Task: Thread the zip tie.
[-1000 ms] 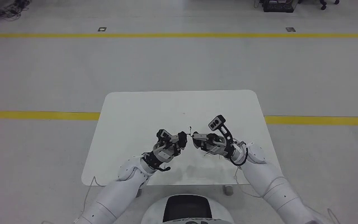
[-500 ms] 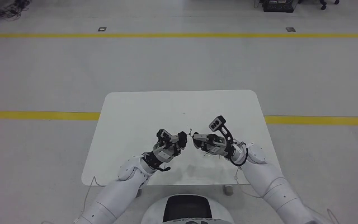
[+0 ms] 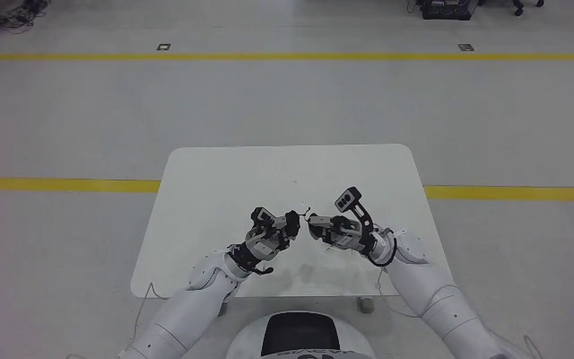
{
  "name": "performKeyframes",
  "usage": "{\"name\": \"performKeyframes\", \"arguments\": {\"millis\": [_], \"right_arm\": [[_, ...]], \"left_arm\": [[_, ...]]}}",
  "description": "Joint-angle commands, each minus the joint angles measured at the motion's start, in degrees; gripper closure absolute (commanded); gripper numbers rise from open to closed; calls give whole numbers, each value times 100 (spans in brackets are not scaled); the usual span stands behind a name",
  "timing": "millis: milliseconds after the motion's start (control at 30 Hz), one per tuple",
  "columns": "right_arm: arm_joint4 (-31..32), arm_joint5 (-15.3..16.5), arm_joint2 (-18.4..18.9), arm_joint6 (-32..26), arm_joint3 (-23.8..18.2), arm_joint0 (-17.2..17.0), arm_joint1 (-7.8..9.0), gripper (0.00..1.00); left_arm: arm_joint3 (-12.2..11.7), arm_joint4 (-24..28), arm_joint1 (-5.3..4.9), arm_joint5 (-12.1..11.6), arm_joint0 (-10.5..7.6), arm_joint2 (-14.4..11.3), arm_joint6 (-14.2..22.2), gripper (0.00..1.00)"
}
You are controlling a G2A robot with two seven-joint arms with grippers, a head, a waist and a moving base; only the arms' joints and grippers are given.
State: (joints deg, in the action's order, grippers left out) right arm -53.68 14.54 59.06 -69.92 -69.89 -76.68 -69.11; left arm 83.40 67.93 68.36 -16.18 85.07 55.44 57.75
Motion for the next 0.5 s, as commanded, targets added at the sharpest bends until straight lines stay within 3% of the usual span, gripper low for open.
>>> {"name": "performKeyframes", "arguments": {"millis": [0, 467], "right_arm": [[13, 0, 2, -1, 15, -1, -5, 100], [75, -11, 25, -5, 111, -10, -35, 100]], "left_arm": [[0, 0, 0, 0, 0, 0, 0, 100], [0, 0, 0, 0, 0, 0, 0, 100]]}}
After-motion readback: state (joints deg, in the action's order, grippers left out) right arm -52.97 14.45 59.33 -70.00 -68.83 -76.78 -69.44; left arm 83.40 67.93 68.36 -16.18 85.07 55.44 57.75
